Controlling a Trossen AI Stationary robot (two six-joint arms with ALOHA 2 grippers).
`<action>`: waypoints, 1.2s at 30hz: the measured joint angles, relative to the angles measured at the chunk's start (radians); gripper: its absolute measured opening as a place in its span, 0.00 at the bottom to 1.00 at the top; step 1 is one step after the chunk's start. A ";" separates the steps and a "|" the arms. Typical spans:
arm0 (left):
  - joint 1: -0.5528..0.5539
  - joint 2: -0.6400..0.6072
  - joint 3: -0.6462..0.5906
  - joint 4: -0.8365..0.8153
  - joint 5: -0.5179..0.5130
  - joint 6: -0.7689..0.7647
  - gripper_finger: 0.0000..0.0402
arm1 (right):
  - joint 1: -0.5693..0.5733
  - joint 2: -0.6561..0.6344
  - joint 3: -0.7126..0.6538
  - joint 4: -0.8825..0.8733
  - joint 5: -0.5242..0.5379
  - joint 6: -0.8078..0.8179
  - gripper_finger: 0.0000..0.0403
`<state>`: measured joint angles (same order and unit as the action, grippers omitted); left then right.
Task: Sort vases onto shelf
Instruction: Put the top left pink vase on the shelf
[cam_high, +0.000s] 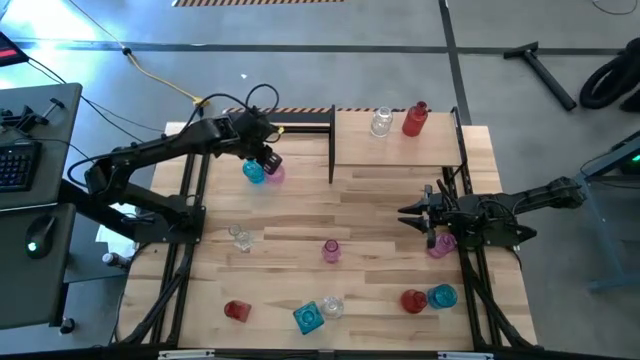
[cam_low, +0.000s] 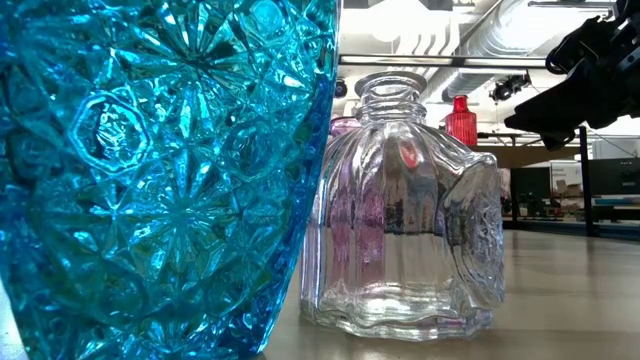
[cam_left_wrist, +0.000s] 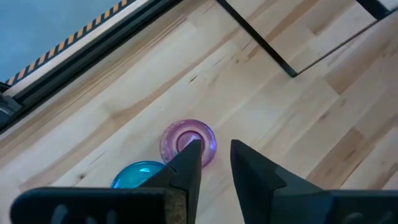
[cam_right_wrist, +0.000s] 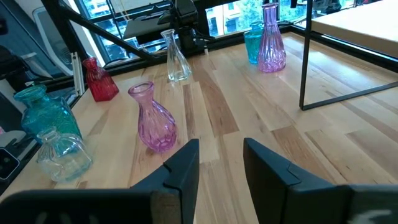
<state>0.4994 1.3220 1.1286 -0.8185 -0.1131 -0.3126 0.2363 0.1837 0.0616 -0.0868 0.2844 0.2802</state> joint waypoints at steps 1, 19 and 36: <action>-0.004 0.000 0.000 0.000 0.000 0.000 0.20 | 0.000 0.000 0.000 0.000 0.000 0.000 0.27; 0.000 0.078 -0.002 0.010 -0.021 -0.002 0.22 | 0.000 0.000 0.000 0.000 0.000 0.000 0.27; 0.012 0.094 -0.002 0.006 -0.004 0.000 0.22 | 0.000 0.000 0.000 0.000 0.000 0.000 0.27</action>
<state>0.5111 1.4158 1.1267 -0.8124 -0.1174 -0.3129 0.2363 0.1840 0.0616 -0.0868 0.2844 0.2802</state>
